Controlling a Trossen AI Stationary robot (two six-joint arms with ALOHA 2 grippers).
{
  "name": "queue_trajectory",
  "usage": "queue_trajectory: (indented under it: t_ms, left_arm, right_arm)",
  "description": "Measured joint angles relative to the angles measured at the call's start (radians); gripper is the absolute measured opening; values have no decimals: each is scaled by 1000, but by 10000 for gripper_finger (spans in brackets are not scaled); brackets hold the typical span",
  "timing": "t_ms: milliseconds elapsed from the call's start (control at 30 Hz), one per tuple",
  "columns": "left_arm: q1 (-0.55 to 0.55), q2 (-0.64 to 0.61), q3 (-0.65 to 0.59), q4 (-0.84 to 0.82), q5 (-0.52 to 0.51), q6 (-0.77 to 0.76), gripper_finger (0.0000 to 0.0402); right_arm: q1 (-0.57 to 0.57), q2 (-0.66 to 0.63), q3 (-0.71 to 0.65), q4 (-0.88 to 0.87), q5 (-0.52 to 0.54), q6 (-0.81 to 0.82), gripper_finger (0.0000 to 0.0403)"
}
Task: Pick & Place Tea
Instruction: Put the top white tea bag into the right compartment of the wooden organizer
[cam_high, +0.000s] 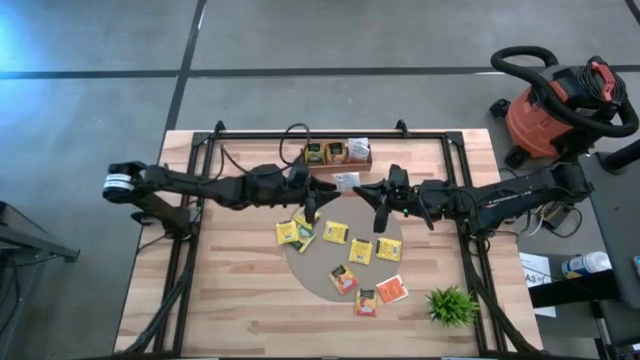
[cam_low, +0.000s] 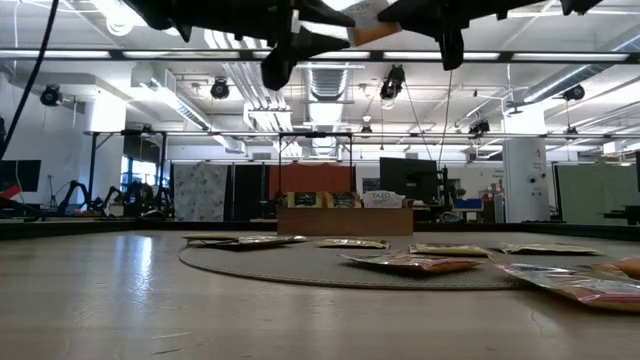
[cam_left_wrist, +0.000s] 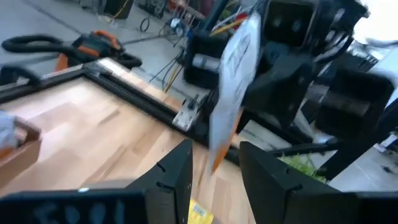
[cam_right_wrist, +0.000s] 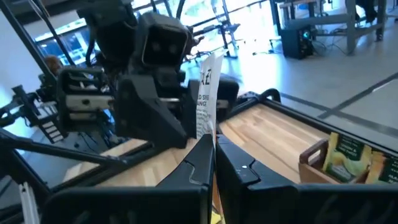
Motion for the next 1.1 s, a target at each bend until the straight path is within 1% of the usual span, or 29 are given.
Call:
queue_trajectory:
  t_ms: [100, 267, 367, 467, 633, 667, 767, 867, 933, 1033, 1100]
  left_arm:
    - [1, 15, 20, -5, 4, 8, 126]
    - [1, 35, 50, 0, 57, 35, 125]
    - [0, 51, 63, -5, 65, 40, 118]
    - [1, 59, 66, -11, 66, 40, 92]
    - [1, 59, 66, -32, 68, 53, 20]
    - [1, 59, 65, -35, 68, 61, 12]
    - [1, 59, 65, -46, 58, 96, 8]
    - [4, 60, 64, -65, 35, 135, 6]
    - [9, 59, 64, -88, 23, 161, 6]
    - [16, 62, 64, -138, 13, 214, 5]
    - [22, 66, 59, -156, 8, 259, 5]
  right_arm:
    - [0, 0, 9, 1, -3, 0, 8]
    - [0, -1, 17, -1, -3, 0, 8]
    - [0, 0, 18, -4, -3, 0, 8]
    - [0, 0, 18, -9, -3, -7, 8]
    - [0, 0, 18, -17, -17, -47, 8]
    - [0, 0, 18, -24, -18, -59, 8]
    - [0, 0, 18, -65, -27, -72, 11]
    - [0, -2, 20, -163, -66, -111, 29]
    - [0, -2, 40, -270, -71, -114, 49]
    - [0, -7, 117, -469, -74, -116, 82]
    - [-12, -7, 203, -650, -80, -117, 102]
